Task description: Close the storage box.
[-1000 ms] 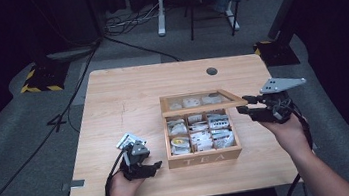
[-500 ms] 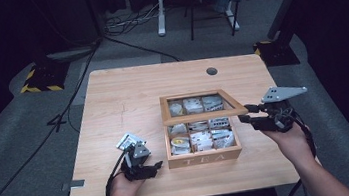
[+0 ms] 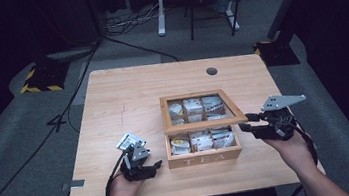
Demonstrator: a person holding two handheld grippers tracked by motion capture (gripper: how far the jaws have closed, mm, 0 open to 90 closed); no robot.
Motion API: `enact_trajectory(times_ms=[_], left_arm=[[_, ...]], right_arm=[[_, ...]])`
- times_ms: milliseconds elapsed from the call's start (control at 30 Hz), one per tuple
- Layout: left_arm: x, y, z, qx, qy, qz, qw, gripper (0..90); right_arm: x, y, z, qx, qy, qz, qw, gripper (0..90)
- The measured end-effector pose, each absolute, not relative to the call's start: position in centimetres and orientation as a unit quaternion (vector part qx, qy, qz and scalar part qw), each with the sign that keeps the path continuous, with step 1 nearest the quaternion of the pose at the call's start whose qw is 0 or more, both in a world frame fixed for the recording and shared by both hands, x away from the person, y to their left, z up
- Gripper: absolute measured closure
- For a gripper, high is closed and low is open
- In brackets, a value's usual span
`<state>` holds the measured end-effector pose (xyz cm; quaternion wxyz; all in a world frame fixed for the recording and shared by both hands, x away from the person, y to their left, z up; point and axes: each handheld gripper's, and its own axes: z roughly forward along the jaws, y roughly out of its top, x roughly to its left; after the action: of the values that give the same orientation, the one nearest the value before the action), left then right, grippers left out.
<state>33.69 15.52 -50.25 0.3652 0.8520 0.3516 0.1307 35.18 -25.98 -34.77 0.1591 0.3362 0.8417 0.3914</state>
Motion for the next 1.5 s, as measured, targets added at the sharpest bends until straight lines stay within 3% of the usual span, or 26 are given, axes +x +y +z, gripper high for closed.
enact_trajectory(times_ms=[1500], left_arm=[[33.7, 15.5, -50.3, 0.854, 0.349, 0.133, 0.362, 36.8]], right_arm=[[34.3, -25.7, -39.3, 0.345, 0.871, 0.335, 0.102, 55.7]])
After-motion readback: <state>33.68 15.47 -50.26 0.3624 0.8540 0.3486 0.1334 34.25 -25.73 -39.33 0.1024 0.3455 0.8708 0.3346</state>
